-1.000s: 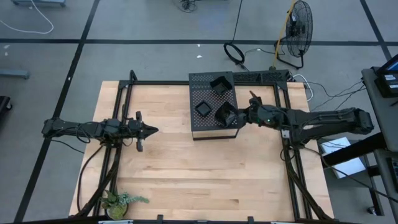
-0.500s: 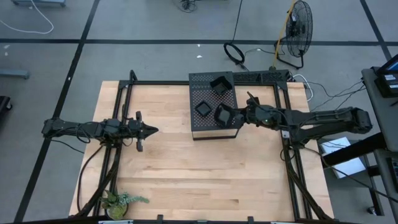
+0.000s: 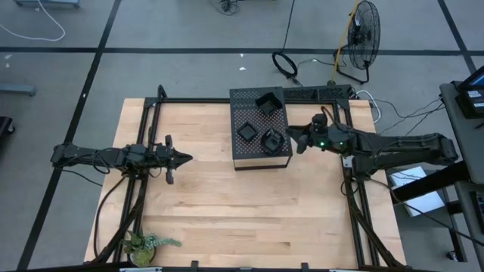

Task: Pick & Place Mini shaped plates
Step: Return to Home Position

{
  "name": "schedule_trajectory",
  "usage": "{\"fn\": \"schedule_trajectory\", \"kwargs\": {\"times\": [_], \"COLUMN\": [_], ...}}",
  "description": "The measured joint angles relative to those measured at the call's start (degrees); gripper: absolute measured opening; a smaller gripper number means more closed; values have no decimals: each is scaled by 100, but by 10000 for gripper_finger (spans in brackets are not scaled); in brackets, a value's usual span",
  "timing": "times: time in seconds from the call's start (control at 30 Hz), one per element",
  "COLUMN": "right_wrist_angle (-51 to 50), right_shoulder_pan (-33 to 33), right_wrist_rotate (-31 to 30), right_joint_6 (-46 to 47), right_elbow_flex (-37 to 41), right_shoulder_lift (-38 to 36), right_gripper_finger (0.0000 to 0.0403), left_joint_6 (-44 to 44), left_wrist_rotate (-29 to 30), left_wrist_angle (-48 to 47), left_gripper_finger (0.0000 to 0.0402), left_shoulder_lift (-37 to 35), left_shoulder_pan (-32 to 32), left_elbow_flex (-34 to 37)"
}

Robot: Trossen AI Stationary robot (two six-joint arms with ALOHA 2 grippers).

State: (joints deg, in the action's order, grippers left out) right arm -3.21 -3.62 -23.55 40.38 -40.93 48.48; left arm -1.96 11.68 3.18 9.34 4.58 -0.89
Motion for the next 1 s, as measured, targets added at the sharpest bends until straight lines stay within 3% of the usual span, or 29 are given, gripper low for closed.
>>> {"fn": "schedule_trajectory", "kwargs": {"times": [0.47, 0.73, 1.0], "right_wrist_angle": [-8, -41, -109], "right_shoulder_pan": [0, 266, 1147], "right_wrist_rotate": [583, 2067, 1909], "right_joint_6": [-81, -760, -1350], "right_elbow_flex": [0, 0, 335], "right_shoulder_lift": [-526, -818, -2016], "right_gripper_finger": [138, 123, 105], "left_joint_6": [0, 0, 0], "left_wrist_rotate": [0, 0, 0], "left_wrist_angle": [0, 0, 0], "left_gripper_finger": [26, 26, 26], "left_shoulder_lift": [0, 2, 1], "left_shoulder_pan": [0, 0, 1], "left_elbow_flex": [0, 0, 0]}}
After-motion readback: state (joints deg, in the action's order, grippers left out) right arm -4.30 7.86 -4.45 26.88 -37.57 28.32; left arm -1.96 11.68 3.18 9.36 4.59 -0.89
